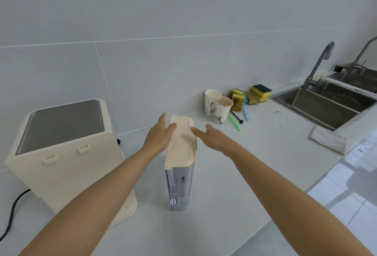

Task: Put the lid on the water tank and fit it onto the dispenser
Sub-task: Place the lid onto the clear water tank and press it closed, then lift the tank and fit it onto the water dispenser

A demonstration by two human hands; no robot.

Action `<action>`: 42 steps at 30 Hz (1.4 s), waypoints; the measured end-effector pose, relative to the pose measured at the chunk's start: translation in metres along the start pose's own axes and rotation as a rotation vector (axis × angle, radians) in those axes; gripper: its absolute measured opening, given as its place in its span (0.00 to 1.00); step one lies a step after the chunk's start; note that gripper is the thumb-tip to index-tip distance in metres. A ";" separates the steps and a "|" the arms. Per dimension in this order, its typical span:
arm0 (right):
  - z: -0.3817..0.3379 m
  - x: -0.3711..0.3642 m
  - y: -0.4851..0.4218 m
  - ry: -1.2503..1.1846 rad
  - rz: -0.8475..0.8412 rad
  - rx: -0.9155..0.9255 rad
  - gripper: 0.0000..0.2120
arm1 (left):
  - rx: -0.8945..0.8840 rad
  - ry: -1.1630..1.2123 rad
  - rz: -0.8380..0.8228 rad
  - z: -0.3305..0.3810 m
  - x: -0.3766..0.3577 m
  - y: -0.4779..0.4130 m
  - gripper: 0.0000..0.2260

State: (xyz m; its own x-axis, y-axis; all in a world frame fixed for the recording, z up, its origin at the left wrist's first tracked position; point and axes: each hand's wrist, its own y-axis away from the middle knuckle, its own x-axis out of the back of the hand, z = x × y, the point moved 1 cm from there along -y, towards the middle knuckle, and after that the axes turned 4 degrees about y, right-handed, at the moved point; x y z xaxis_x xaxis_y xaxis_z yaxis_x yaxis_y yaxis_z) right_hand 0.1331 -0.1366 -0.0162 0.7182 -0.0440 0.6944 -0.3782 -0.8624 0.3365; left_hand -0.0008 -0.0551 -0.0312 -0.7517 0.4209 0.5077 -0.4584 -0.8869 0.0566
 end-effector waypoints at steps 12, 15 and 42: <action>-0.048 -0.014 -0.066 0.377 -0.075 0.342 0.25 | -0.652 -0.758 0.099 -0.003 -0.035 0.066 0.19; -0.046 -0.021 -0.074 0.460 -0.098 0.344 0.24 | -0.596 -0.786 0.099 -0.009 -0.037 0.061 0.18; 0.018 -0.017 -0.020 0.565 0.166 0.337 0.21 | -0.647 -0.817 0.184 -0.061 0.041 0.052 0.15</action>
State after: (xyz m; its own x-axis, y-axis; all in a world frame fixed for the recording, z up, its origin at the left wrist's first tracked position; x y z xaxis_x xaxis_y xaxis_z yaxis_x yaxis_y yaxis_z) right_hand 0.1391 -0.1281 -0.0457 0.2159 0.0019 0.9764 -0.1887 -0.9811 0.0436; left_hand -0.0849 -0.0722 -0.0600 -0.3984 -0.1792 0.8995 -0.7159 -0.5523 -0.4271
